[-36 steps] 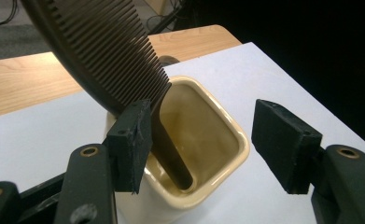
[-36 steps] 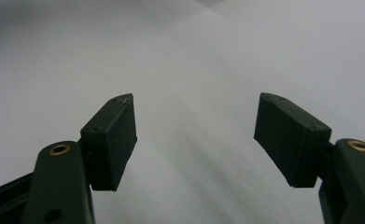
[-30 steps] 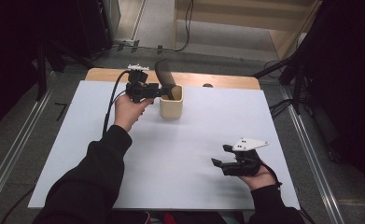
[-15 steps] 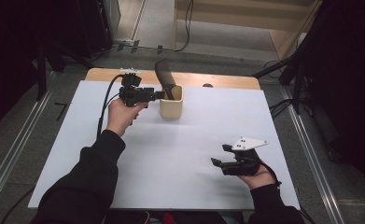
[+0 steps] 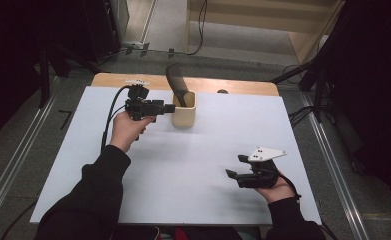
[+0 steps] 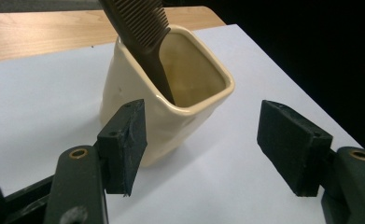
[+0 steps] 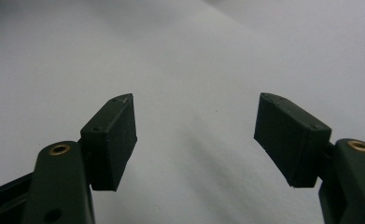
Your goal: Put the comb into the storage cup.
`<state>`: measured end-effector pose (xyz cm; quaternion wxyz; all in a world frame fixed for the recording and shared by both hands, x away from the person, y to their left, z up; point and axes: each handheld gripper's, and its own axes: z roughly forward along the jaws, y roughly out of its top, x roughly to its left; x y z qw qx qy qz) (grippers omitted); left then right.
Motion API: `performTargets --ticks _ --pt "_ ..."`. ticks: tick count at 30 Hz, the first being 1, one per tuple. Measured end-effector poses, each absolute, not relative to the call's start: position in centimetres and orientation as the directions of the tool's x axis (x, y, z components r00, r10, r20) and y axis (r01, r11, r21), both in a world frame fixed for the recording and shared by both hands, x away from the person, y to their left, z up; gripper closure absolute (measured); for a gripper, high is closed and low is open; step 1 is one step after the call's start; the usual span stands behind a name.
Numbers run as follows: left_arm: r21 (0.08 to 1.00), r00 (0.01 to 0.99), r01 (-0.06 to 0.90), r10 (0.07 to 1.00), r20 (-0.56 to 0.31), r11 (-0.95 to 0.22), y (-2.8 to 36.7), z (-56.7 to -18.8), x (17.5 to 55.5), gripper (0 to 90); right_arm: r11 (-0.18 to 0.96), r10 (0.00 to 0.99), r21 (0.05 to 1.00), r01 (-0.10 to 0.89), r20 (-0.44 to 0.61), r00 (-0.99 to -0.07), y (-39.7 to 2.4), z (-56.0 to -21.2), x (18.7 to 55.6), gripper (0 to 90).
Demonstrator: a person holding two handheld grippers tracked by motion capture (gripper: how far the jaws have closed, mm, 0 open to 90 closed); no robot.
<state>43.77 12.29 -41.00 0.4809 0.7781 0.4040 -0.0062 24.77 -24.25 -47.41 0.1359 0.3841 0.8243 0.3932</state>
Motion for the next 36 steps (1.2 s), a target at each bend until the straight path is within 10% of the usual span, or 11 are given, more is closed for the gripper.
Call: performTargets --ticks 36 --pt "0.711 0.69 0.649 0.603 -0.4 -0.27 14.0 -42.7 39.4 29.4 0.392 0.74 0.758 0.522 0.078 -0.668 -24.3 -47.1 24.6 27.8"
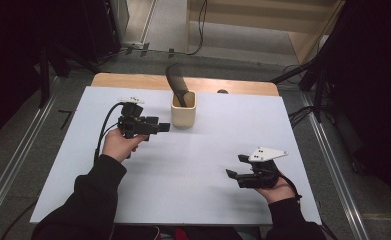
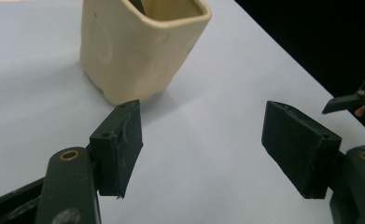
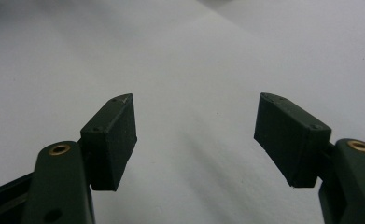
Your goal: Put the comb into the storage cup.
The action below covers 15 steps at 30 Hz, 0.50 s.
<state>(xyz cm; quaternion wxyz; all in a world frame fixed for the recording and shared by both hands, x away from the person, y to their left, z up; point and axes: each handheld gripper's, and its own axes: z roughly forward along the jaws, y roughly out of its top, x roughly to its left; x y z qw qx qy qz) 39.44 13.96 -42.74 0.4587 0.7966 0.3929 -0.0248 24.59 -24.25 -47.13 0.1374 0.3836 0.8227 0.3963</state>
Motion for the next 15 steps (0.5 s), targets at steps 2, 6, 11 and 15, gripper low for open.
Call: performTargets --ticks 2,6,11,15 --pt "0.708 0.69 0.651 0.603 -0.4 -0.274 14.0 -43.0 39.3 29.4 0.395 0.737 0.759 0.518 0.074 -0.672 -24.2 -47.1 24.6 27.8" --pt "0.702 0.684 0.661 0.596 -0.42 -0.265 14.4 -43.3 38.9 29.4 0.393 0.736 0.762 0.514 0.075 -0.673 -24.3 -47.0 24.5 27.8" --pt "0.703 0.688 0.658 0.596 -0.414 -0.271 14.6 -43.4 38.4 29.4 0.393 0.735 0.761 0.516 0.077 -0.674 -24.3 -47.0 24.5 27.8" --pt "0.701 0.693 0.656 0.592 -0.412 -0.279 14.7 -43.4 37.9 29.4 0.391 0.737 0.761 0.518 0.078 -0.671 -24.4 -47.0 24.5 27.8"
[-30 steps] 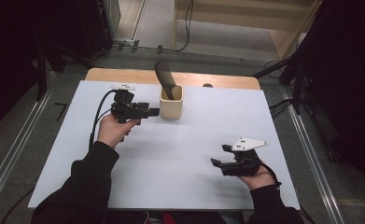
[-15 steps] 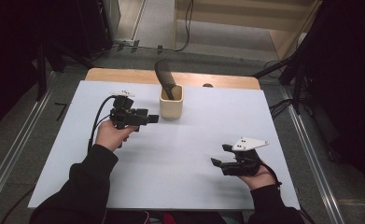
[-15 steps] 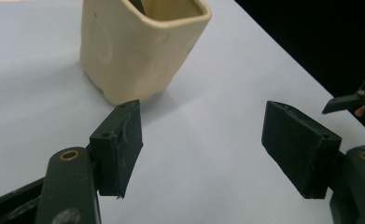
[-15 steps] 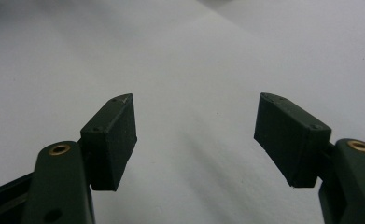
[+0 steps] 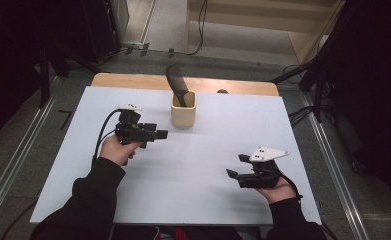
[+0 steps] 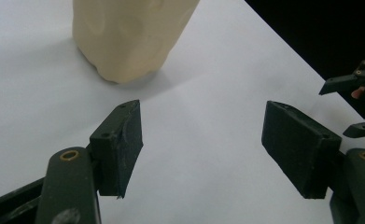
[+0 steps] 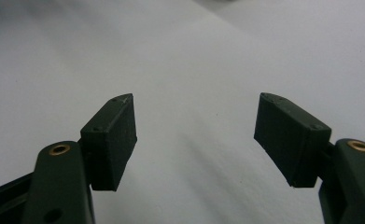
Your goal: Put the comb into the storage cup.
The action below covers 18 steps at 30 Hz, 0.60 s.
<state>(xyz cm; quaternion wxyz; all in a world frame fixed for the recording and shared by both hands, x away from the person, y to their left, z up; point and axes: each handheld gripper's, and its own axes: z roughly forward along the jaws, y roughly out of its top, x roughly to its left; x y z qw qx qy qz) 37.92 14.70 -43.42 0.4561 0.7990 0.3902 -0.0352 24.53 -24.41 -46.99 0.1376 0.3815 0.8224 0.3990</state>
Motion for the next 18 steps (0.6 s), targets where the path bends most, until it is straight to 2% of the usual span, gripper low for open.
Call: performTargets --ticks 18 --pt "0.693 0.727 0.635 0.566 -0.388 -0.341 14.9 -43.5 35.4 29.4 0.401 0.733 0.754 0.52 0.077 -0.676 -24.3 -47.1 24.5 27.8"
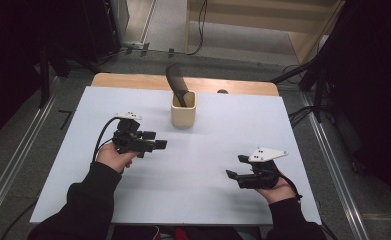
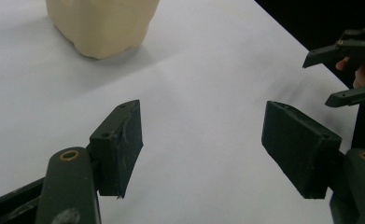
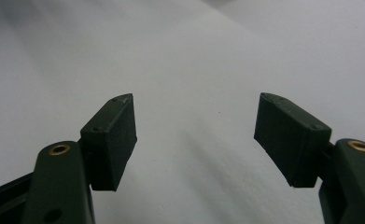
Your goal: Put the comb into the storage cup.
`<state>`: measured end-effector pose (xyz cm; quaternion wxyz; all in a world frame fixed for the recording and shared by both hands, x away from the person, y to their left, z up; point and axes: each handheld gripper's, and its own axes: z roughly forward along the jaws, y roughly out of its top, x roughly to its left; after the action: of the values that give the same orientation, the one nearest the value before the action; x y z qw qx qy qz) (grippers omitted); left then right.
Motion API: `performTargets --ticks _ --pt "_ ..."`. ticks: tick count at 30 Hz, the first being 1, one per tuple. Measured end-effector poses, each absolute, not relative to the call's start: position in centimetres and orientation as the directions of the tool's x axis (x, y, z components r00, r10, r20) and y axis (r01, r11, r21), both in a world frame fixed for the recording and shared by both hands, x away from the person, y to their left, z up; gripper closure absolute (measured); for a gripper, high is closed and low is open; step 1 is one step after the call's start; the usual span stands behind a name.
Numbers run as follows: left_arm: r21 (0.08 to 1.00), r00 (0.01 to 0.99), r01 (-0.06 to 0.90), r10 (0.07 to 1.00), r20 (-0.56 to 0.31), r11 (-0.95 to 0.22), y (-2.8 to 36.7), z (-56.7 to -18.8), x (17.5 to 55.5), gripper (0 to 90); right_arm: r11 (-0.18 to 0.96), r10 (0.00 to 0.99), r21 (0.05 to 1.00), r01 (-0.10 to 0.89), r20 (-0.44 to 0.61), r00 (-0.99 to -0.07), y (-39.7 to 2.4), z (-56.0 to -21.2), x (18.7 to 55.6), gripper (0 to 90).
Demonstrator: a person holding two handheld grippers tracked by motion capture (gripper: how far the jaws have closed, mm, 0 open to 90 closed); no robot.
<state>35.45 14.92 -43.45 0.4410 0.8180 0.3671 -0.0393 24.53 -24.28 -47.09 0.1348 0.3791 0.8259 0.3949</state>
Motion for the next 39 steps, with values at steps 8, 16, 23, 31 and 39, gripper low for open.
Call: performTargets --ticks 8,16,23,31,39 --pt "0.687 0.73 0.635 0.564 -0.386 -0.352 15.2 -43.8 34.6 29.4 0.402 0.732 0.754 0.52 0.076 -0.677 -24.3 -47.1 24.6 27.8" --pt "0.678 0.73 0.639 0.565 -0.385 -0.364 15.6 -44.4 34.0 29.4 0.402 0.733 0.753 0.521 0.076 -0.675 -24.3 -47.2 24.6 27.8" --pt "0.669 0.738 0.635 0.558 -0.378 -0.386 15.8 -44.7 33.4 29.4 0.4 0.732 0.752 0.525 0.082 -0.676 -24.3 -47.2 24.6 27.8" --pt "0.662 0.738 0.638 0.558 -0.379 -0.393 16.6 -45.0 32.7 29.4 0.402 0.732 0.749 0.526 0.081 -0.676 -24.3 -47.2 24.6 27.8" --pt "0.651 0.739 0.638 0.564 -0.368 -0.411 17.2 -45.3 31.8 29.5 0.406 0.73 0.748 0.525 0.08 -0.679 -24.3 -47.3 24.6 27.8"
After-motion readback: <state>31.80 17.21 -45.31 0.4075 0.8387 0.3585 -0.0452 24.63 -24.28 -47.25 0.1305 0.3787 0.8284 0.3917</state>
